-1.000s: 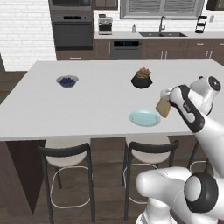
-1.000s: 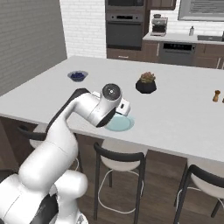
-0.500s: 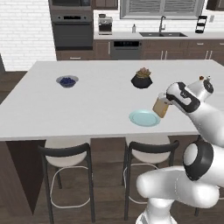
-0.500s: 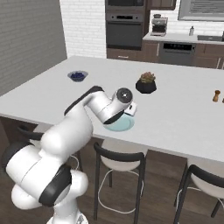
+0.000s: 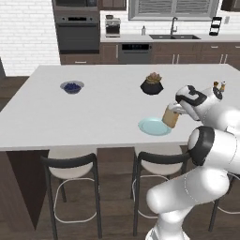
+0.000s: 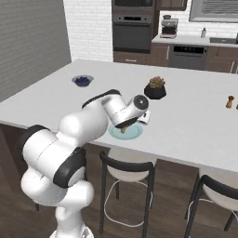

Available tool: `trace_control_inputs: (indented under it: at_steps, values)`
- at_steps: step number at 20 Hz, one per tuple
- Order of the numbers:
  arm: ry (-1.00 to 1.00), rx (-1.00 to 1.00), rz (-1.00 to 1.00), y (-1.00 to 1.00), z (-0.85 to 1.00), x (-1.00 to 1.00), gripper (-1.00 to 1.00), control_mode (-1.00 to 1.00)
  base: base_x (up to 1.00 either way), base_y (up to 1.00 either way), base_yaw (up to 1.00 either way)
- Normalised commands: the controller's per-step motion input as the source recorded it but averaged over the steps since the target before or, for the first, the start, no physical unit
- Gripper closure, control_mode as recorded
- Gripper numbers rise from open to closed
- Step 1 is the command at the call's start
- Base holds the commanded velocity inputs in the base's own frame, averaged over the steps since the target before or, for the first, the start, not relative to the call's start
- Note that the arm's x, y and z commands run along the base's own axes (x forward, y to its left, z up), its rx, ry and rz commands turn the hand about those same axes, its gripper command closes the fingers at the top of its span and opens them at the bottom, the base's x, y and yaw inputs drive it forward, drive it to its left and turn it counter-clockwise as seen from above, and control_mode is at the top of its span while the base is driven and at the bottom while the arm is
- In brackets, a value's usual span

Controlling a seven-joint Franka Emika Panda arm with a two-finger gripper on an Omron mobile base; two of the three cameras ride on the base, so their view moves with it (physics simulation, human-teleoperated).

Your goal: Start the toaster. Once the lever pops up, take the bread to the plate on the dining counter.

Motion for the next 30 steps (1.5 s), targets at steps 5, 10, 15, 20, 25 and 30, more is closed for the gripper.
trace_control_inputs:
  at_steps: [5, 10, 15, 20, 25, 30]
  values:
    - [0.07, 0.00, 0.00, 0.11, -0.15, 0.07, 1.00, -1.00, 0.00, 0.00, 0.00]
    - [0.01, 0.00, 0.00, 0.27, -0.01, 0.00, 1.00, -1.00, 0.00, 0.00, 0.00]
    - [0.00, 0.00, 0.00, 0.30, 0.00, 0.05, 1.00, -1.00, 0.00, 0.00, 0.00]
    - [0.00, 0.00, 0.00, 0.34, -0.02, 0.29, 1.00, -1.00, 0.00, 0.00, 0.00]
    - [0.00, 0.00, 0.00, 0.19, -0.15, 0.19, 1.00, -1.00, 0.00, 0.00, 0.00]
    - [0.00, 0.00, 0.00, -0.01, -0.40, 0.00, 1.00, -1.00, 0.00, 0.00, 0.00]
